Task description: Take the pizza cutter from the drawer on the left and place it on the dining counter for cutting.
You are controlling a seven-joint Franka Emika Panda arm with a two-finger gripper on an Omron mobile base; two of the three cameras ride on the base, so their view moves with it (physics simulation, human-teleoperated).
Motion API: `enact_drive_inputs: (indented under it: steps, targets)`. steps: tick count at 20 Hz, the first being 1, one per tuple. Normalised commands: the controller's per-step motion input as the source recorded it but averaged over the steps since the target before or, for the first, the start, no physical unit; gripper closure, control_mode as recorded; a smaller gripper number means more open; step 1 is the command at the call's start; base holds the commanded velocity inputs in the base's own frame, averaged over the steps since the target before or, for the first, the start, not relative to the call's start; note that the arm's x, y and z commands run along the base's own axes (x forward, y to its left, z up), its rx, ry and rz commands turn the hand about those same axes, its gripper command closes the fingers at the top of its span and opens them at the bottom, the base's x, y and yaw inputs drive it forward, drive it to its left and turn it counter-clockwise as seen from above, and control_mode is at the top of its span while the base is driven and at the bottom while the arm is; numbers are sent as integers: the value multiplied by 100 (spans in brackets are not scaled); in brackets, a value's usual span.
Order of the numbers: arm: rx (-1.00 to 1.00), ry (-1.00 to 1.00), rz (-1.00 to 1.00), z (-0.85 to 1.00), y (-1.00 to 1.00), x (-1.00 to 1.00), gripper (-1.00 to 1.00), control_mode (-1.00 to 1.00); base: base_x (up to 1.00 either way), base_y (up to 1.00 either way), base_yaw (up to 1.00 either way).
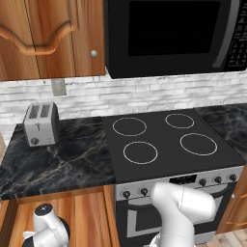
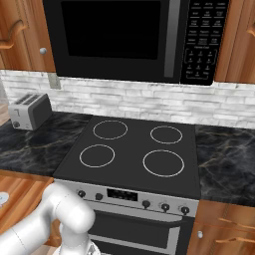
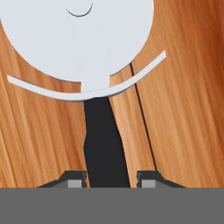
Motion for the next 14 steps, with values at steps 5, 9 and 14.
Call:
enact_drive_inputs:
  steps: [5, 9, 14]
  targets:
    - [0, 0, 0, 9, 0, 0, 100, -100, 0, 0, 0]
    - [0, 0, 0, 33, 0, 0, 100, -100, 0, 0, 0]
    - [0, -1, 0, 43, -1, -1, 100, -100, 0, 0, 0]
